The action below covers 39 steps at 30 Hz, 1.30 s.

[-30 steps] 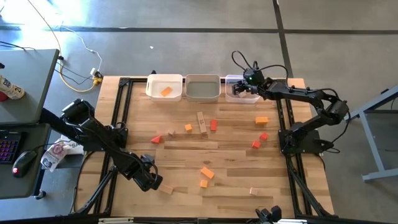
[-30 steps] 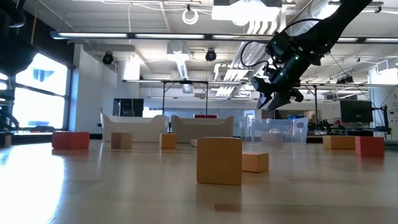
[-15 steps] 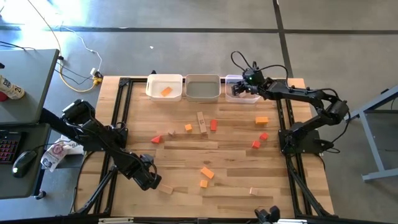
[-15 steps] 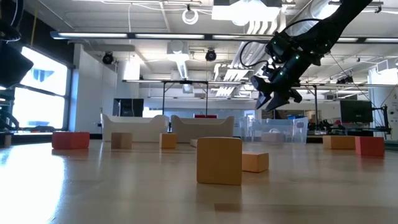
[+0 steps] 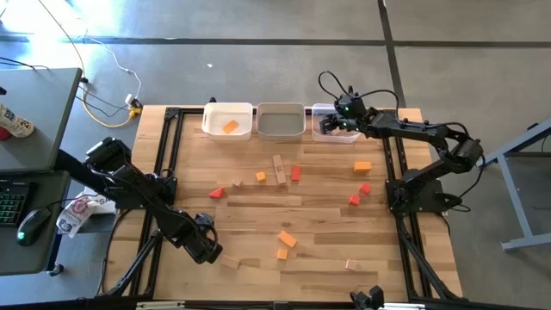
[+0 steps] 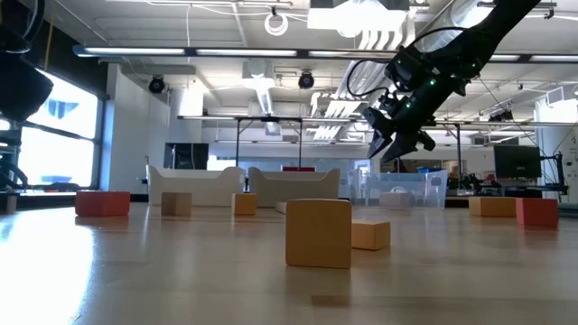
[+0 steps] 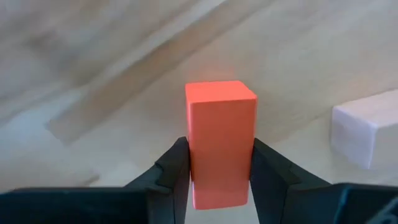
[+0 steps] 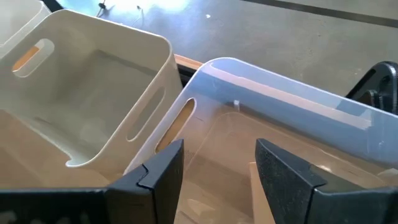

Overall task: Sort & place blocks by color
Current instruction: Put the orange block into the gray bin

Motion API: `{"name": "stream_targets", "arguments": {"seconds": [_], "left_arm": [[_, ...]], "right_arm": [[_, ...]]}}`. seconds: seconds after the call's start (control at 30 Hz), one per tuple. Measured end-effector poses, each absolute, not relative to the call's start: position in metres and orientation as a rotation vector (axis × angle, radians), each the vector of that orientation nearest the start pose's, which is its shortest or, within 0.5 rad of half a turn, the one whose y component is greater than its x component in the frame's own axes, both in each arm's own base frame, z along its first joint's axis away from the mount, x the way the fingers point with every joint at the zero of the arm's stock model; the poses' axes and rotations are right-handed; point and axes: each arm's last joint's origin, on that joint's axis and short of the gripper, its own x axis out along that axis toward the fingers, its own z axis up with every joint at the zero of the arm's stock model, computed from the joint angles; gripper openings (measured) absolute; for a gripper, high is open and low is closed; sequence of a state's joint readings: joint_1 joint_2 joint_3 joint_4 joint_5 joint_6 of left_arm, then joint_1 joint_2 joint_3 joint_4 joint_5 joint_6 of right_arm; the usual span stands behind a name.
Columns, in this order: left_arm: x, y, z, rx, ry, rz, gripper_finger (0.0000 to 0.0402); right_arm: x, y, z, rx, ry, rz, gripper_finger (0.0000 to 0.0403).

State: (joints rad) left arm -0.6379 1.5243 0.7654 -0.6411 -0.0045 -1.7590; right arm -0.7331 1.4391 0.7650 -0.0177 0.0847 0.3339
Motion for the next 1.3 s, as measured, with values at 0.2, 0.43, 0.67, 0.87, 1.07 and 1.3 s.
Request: {"name": "stream_targets", "arguments": {"seconds": [0.2,0.43,0.67,0.87,1.07,1.3], "left_arm": [[0.202,-0.134,0.150,-0.943,1.273,0.704,0.0104],[0.211,-0.109,0.167,-0.869,1.190,0.639,0.0104],[0.212,-0.074,0.191,-0.773,1.049,0.623,0.0104],[0.213,-0.043,0.211,-0.651,0.909,0.641,0.0105],[0.216,-0.012,0.221,-0.540,0.848,0.645,0.0109],[0.227,0.027,0.230,-0.420,0.747,0.632,0.0108]], "right_arm": [[0.224,-0.184,0.201,0.477,0.534,-0.790,0.0186],[0.239,-0.164,0.204,0.435,0.539,-0.657,0.0186],[0.252,-0.141,0.208,0.391,0.544,-0.560,0.0186],[0.258,-0.127,0.207,0.381,0.561,-0.510,0.0186],[0.262,-0.118,0.206,0.418,0.570,-0.495,0.0186],[0.263,-0.112,0.205,0.437,0.582,-0.539,0.0186]]}}
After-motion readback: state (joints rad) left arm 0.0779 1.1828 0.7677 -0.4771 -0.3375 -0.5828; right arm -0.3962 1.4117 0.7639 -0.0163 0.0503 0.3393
